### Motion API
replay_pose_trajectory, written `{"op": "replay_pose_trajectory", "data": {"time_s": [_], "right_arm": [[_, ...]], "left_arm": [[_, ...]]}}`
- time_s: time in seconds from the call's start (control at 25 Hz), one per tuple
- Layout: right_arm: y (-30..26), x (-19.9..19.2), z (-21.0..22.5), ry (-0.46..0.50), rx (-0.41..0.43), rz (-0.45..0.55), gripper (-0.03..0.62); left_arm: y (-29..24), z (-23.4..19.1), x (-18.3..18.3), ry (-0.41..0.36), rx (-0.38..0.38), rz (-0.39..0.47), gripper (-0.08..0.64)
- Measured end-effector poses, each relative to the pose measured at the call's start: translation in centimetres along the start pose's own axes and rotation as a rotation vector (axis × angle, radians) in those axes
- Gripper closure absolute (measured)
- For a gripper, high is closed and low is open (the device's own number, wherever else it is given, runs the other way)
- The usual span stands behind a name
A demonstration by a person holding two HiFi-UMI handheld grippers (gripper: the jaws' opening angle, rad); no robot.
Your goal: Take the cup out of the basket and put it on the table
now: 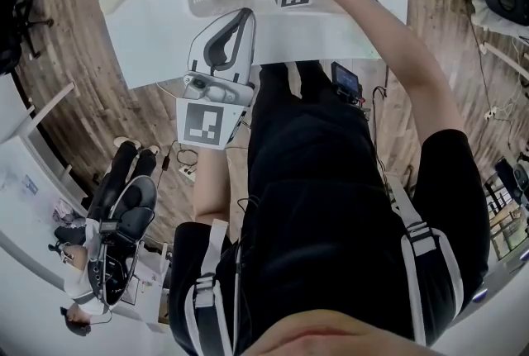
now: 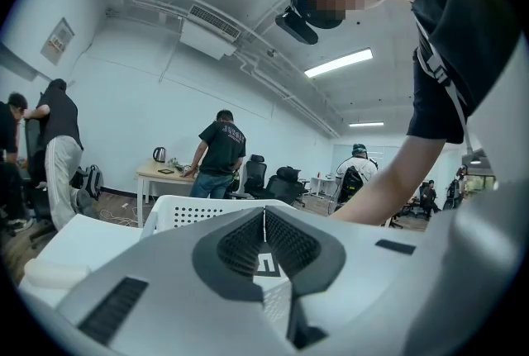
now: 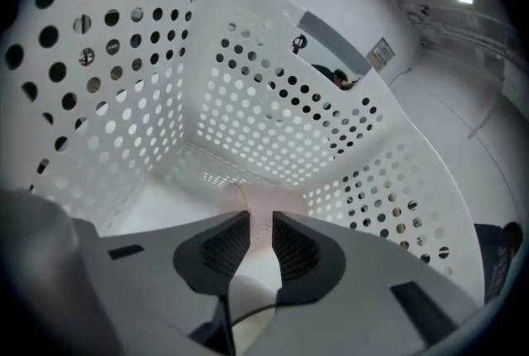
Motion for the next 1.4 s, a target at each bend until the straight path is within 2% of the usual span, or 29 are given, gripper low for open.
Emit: {"op": "replay_pose_trajectory", "data": {"time_s": [0.2,0.36,0.72,0.96,1.4], "right_arm": [[0.6,0.6,0.9,0.011,-0.057,0.028,0.534],[1.6,1.3,1.9,-0.038,-0.096,0.070,0.564],[3.0,2.4,2.2,-0.108,-0.106,0.111,0.566],[5.4,3.6,3.9,-0.179,-0.171,0.148,0.566],[13.2,7.4,5.6,-0.331,-0.267,0.266,0.566]], "left_arm": [[0.2,-0.1,0.2,0.003,-0.002,0.019,0.538],[0.2,0.0,0.0,0.001,-0.001,0.015,0.538],[0.0,0.6,0.6,0.000,-0.013,0.041,0.538],[0.4,0.9,0.7,-0.011,-0.002,0.031,0.538],[1.0,1.6,1.7,-0.030,0.000,0.065,0.538]]}}
Point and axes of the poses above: the fingertips, and each gripper's own axes: y backward along the fingers, z to its right, x out of its top, the point moved 5 cm from there along y, backward along the fingers, and after that the axes turned 15 degrees about z, right-handed, at the moved point
